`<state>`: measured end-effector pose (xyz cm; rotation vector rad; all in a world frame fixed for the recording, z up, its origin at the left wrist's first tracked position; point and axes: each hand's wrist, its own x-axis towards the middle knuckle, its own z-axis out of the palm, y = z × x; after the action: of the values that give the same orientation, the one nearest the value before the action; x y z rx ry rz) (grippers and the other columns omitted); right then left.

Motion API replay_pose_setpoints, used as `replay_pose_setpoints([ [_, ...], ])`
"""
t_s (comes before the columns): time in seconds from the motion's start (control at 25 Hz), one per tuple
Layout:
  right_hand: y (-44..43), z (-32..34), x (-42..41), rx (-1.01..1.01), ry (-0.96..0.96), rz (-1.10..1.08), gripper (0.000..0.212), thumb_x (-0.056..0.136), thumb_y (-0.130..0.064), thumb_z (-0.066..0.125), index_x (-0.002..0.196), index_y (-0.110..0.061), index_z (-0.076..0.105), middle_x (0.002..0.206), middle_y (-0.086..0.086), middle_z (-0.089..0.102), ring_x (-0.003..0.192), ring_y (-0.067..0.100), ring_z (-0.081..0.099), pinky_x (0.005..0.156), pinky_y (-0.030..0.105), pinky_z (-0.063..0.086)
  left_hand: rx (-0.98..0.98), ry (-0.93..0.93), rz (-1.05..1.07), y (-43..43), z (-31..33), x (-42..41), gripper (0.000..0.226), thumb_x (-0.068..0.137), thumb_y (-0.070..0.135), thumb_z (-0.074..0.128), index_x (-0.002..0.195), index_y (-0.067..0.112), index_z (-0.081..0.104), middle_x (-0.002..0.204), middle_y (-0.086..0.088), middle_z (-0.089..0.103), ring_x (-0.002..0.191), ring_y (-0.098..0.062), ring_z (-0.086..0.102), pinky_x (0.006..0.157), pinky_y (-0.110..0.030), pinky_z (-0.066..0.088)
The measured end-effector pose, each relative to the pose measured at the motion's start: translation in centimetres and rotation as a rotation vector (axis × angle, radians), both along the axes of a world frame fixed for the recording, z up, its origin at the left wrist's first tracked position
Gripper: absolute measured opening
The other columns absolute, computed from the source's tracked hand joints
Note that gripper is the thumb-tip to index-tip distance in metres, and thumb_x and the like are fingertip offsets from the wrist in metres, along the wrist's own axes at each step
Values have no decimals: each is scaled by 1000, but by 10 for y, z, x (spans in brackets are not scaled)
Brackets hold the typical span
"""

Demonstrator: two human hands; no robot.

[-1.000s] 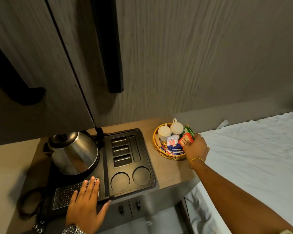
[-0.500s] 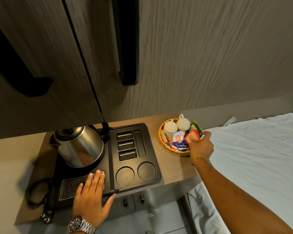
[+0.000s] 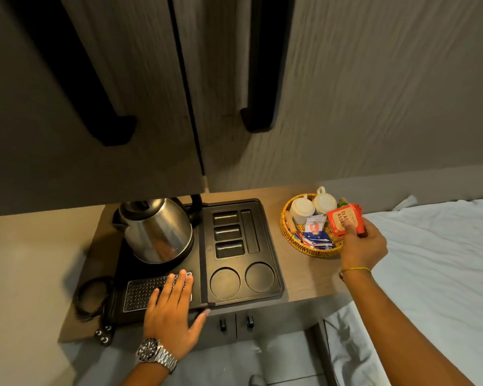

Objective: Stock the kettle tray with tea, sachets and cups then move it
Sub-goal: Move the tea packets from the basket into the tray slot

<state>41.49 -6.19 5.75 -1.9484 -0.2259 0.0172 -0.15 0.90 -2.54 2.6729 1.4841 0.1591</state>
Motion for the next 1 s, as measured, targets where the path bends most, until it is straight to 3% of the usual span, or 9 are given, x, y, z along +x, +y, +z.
replay_pose_setpoints([
  [0.08,11,10,-21,45,-31,125,34,91,-39,71,119,-19,72,111,4,75,94,17,72,69,21,54,-15,-9,22,-1,1,-1,91,85,75,49,155,17,47,162,-7,47,148,-32,46,111,-58,45],
  [0.16,36,17,-49,52,-117,337,19,89,-36,73,104,-25,75,90,-10,72,86,1,67,66,18,51,-36,-16,31,-2,2,-2,91,85,75,51,156,19,45,163,-5,45,149,-30,44,113,-57,44],
  [0.24,71,20,-76,-5,-188,589,14,87,-29,74,99,-22,77,82,-12,68,80,-3,64,67,18,51,-48,-12,34,-2,3,0,91,86,77,50,157,20,44,163,-4,44,150,-29,43,114,-56,43],
  [0.4,151,18,-113,-268,-178,900,26,87,-24,73,111,-15,79,100,7,73,94,25,67,86,44,54,-63,-9,36,-2,1,-2,91,87,78,47,158,22,40,165,-3,43,150,-28,42,115,-54,40],
  [0.56,199,9,-121,-510,-232,998,27,87,-26,73,112,-16,78,109,11,75,102,30,68,91,47,55,-58,-10,26,-2,0,-3,92,87,78,47,159,22,36,166,-3,41,152,-28,41,116,-53,39],
  [0.8,216,-6,-124,-598,-241,1109,28,89,-18,73,116,-12,71,113,12,74,108,29,68,91,39,54,-59,-16,29,-4,1,-3,92,87,77,48,160,22,36,165,-3,42,152,-27,41,116,-53,41],
  [1.0,223,-4,-115,-737,-319,1259,40,92,-21,70,131,-13,64,127,13,69,118,30,65,101,46,53,-68,-16,37,-4,-2,-2,92,87,78,47,161,24,32,167,-2,39,153,-26,38,118,-52,37],
])
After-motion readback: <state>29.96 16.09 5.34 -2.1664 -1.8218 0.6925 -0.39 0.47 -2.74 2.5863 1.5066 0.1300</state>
